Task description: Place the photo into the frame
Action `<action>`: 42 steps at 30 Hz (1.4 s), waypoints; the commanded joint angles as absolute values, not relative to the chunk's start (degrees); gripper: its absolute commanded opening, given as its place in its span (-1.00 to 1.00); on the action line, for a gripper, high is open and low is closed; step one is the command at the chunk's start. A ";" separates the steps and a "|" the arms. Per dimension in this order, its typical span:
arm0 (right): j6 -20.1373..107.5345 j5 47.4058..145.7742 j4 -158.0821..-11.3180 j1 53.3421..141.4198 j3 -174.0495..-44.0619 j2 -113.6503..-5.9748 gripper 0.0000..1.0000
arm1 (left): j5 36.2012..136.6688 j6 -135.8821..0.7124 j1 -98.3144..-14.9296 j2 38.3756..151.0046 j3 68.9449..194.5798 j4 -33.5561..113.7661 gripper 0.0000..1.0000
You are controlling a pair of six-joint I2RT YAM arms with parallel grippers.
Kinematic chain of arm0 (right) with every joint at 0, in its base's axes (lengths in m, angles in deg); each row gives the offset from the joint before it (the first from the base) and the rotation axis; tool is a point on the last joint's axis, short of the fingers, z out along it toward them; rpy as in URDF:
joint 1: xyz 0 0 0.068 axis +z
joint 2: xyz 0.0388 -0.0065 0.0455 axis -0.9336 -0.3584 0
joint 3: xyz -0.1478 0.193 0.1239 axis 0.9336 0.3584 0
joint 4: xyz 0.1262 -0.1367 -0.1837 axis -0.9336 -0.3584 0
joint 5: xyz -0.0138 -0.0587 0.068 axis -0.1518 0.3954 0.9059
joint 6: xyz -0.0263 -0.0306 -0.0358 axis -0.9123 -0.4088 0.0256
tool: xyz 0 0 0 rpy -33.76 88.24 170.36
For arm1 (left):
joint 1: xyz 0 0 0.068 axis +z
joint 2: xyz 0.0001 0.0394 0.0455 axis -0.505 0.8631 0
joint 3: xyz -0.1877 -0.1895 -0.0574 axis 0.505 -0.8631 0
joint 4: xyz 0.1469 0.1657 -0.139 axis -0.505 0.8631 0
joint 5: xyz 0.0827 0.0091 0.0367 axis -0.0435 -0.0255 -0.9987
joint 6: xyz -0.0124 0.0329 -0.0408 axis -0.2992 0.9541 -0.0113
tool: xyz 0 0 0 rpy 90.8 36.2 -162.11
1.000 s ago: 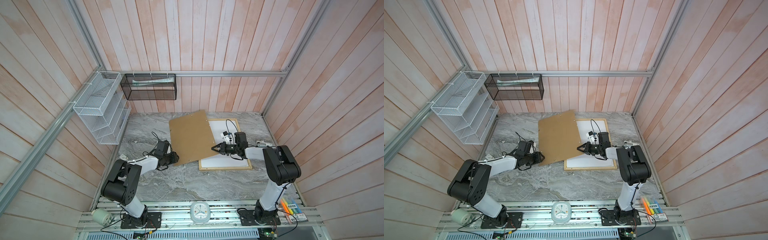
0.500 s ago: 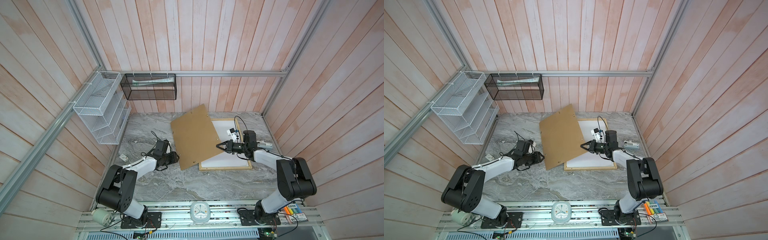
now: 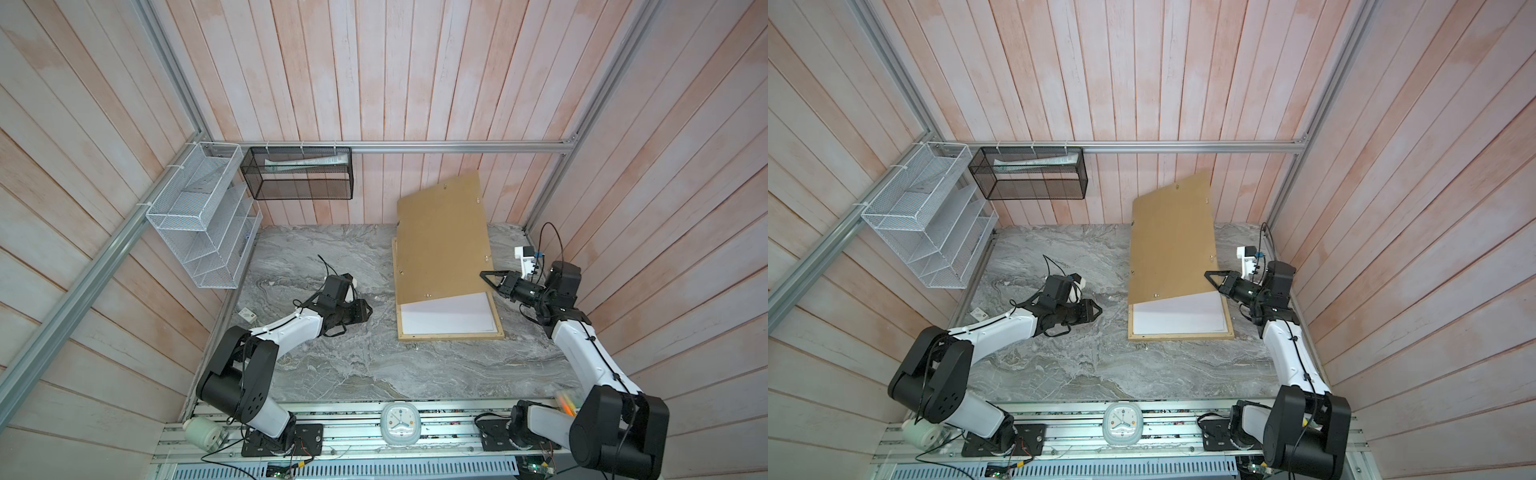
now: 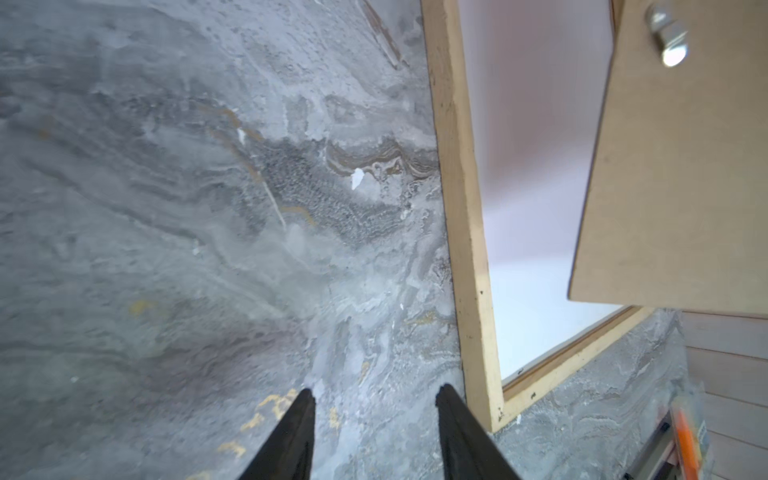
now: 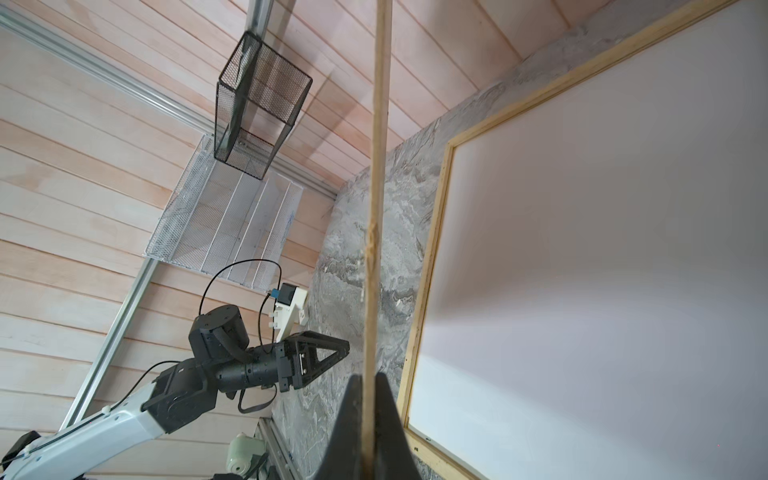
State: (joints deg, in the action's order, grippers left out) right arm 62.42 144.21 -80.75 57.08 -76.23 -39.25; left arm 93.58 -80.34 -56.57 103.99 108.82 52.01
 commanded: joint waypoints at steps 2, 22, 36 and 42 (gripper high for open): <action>61.47 145.13 -83.09 52.53 -77.80 -36.00 -1.00 | 90.25 -80.46 -60.35 109.01 113.55 51.43 0.00; 60.58 146.04 -84.86 45.93 -73.37 -30.99 -1.00 | 77.07 -78.52 -69.20 125.28 130.92 58.45 -0.09; 60.96 146.59 -83.80 45.80 -71.98 -30.90 -1.00 | 75.46 -78.30 -69.53 128.19 133.32 60.23 -0.39; 61.11 147.13 -83.38 45.75 -71.29 -30.81 -1.00 | 73.53 -78.31 -69.42 129.00 134.34 61.71 -0.47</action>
State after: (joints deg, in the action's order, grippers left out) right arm 62.40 143.92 -88.18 46.06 -71.35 -32.46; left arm 76.86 -79.08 -69.75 127.22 133.21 58.74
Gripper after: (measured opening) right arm 0.057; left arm 0.271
